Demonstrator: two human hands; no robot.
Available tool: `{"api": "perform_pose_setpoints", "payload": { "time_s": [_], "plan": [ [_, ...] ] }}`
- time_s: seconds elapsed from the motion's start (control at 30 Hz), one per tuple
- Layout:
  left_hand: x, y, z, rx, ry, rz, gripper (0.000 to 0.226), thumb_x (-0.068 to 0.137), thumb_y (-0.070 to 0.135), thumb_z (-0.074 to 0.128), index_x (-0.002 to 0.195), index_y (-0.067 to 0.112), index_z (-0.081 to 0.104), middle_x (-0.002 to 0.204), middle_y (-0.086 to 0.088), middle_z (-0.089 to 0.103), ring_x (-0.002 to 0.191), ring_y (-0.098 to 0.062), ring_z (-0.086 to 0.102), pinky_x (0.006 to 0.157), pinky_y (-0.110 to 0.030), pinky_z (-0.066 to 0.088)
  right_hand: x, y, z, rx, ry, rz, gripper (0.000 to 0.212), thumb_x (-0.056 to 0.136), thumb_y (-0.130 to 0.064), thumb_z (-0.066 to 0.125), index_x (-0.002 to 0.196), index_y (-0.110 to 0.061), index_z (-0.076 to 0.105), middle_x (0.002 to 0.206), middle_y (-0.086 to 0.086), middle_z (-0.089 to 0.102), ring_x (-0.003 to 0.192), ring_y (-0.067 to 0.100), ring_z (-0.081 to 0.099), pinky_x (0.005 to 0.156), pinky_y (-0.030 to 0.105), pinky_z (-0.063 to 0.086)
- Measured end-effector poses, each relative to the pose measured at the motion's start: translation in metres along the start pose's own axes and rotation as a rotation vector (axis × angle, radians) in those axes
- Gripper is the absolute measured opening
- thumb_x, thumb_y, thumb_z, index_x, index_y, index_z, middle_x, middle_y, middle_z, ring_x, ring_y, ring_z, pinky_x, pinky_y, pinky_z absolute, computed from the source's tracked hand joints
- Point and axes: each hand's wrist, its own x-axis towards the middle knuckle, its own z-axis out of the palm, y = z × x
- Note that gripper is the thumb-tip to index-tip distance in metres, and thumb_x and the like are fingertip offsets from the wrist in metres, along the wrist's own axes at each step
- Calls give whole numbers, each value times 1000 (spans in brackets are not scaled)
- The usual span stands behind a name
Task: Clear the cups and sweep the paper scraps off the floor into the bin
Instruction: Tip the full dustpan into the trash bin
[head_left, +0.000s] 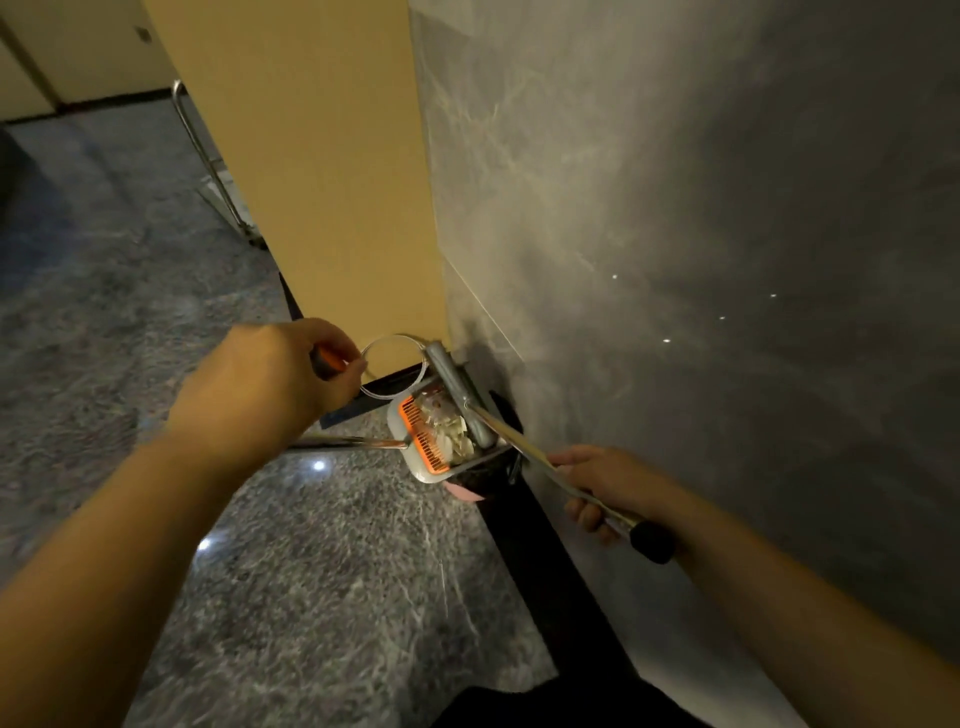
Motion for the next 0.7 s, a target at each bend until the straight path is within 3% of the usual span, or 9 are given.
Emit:
{"api": "perform_pose_setpoints", "payload": {
  "time_s": [0.17, 0.47, 0.7],
  "plan": [
    [3, 28, 13, 47, 2, 16, 17, 86, 32, 72, 98, 21, 72, 81, 0, 68, 73, -17, 64, 71, -37, 59, 2, 7, -26, -19, -20, -10, 36, 101, -16, 32, 133, -27, 46, 64, 8, 44, 33, 6, 35, 36, 13, 31],
    [8, 41, 24, 48, 11, 12, 17, 89, 33, 69, 99, 20, 71, 77, 4, 61, 64, -6, 54, 55, -21, 44, -1, 34, -34, 18, -29, -14, 35, 103, -20, 33, 135, -28, 44, 67, 8, 45, 36, 6, 38, 37, 15, 33],
    [-3, 52, 37, 120, 59, 19, 24, 90, 33, 67, 106, 14, 70, 90, -7, 71, 72, -18, 60, 65, -29, 54, -2, 46, -41, 25, -46, -48, 38, 103, -16, 32, 138, -26, 43, 68, 9, 47, 38, 6, 39, 36, 16, 33]
  ]
}}
